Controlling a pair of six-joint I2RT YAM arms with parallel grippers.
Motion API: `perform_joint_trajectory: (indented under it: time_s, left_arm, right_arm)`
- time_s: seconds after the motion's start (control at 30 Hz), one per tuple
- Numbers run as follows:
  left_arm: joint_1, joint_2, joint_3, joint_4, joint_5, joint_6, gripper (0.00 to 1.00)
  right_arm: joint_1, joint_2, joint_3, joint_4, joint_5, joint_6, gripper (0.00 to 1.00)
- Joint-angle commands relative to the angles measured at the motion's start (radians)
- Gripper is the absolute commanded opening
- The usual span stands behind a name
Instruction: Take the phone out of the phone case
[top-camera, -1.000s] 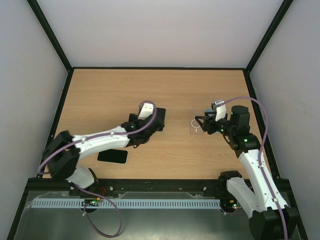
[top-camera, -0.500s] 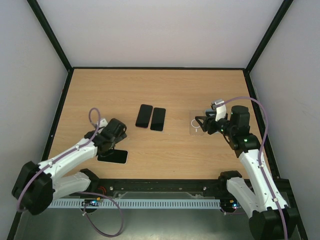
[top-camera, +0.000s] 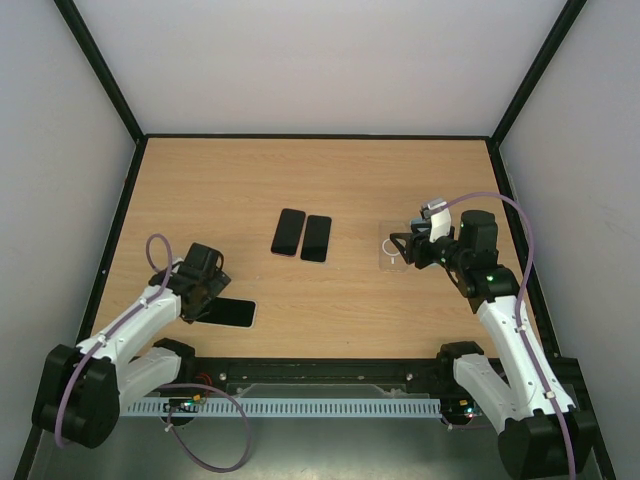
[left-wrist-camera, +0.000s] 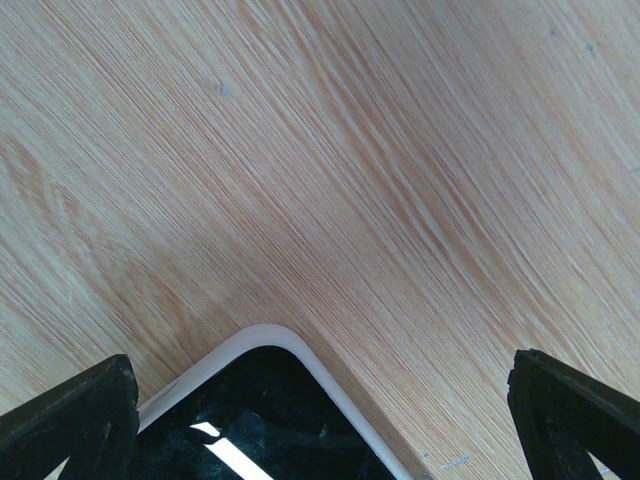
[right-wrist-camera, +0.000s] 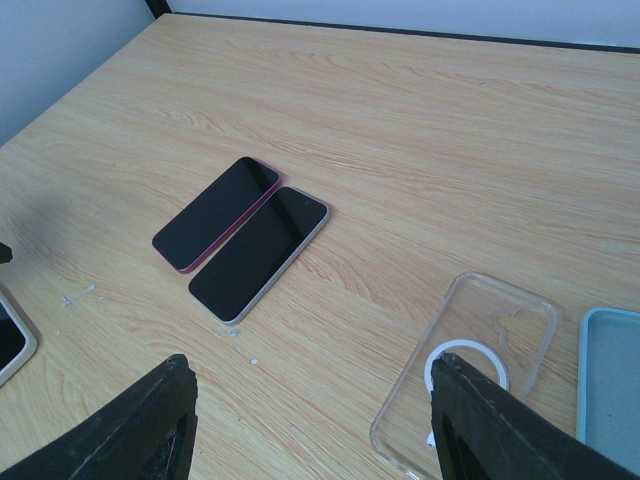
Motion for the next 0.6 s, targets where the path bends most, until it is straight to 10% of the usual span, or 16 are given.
perform_joint_trajectory:
  time_s: [0.0, 0.4, 0.5, 0.57]
  left_arm:
    - [0.01, 0.022, -0.019, 0.012, 0.054, 0.029, 1.0]
    - [-0.201, -0.111, 0.04, -0.176, 0.12, 0.016, 0.81]
    - [-0.265, -0.131, 0.045, -0.255, 0.101, -0.011, 0.61]
    - [-0.285, -0.128, 0.012, -0.244, 0.167, -0.001, 0.26]
  right_arm:
    - [0.001, -0.001, 0.012, -0.002, 0.007, -0.014, 0.61]
    - [0.002, 0.009, 0.014, -0.005, 0.003, -0.017, 0.61]
    - [0.002, 0.009, 0.014, -0.004, 0.003, -0.017, 0.61]
    - [0.001, 0.011, 0.013, -0.004, 0.003, -0.017, 0.61]
